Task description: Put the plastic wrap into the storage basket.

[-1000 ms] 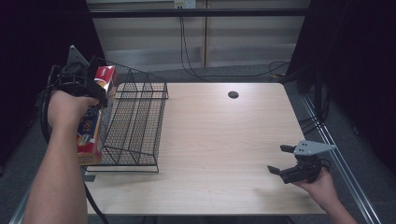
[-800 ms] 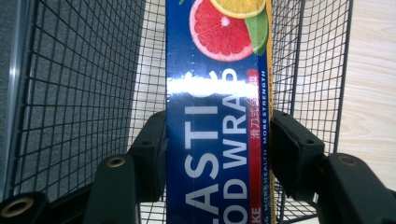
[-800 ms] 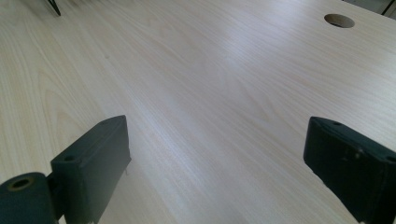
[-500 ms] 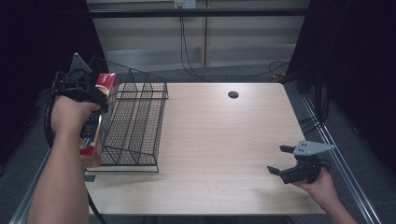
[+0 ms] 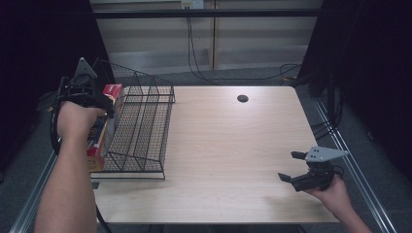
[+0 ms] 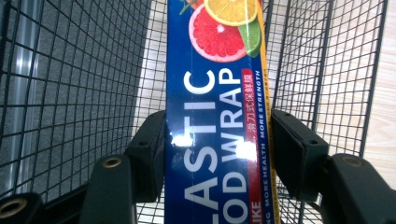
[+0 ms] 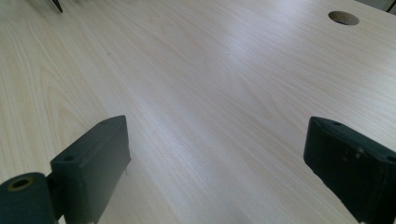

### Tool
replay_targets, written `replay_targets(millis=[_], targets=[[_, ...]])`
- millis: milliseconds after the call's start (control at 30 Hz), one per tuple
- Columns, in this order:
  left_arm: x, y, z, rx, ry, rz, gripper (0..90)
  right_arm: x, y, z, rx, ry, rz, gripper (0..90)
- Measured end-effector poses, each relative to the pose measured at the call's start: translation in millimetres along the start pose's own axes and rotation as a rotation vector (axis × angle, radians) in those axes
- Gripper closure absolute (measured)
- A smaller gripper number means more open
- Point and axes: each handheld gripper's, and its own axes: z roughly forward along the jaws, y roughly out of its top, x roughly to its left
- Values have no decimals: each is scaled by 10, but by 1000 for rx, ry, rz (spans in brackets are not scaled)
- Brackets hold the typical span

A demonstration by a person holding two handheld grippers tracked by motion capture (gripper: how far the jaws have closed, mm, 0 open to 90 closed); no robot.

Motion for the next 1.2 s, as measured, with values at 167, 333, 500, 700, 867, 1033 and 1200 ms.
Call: replay_targets(millis=[167, 333, 500, 700, 867, 1033, 1200], targets=[[20, -2, 28, 11, -6, -9, 421, 0, -1, 4, 2, 1, -1, 70], [28, 12, -149, -65, -36, -14, 488, 5, -1, 15, 6, 4, -2, 70], [-49, -4, -252, -84, -68, 11, 440, 12, -2, 1, 10, 7, -5, 70], [-206, -12, -257, -106, -103, 48, 374, 16, -4, -10, 12, 1, -5, 69], [-356, -14, -244, -123, -142, 95, 314, 6, 6, 8, 11, -5, -3, 70], [-514, -21, -185, -125, -179, 139, 238, 12, -1, -7, 8, -5, -8, 69], [-610, -26, -152, -135, -212, 158, 181, 7, 0, -26, 4, -11, -6, 70]])
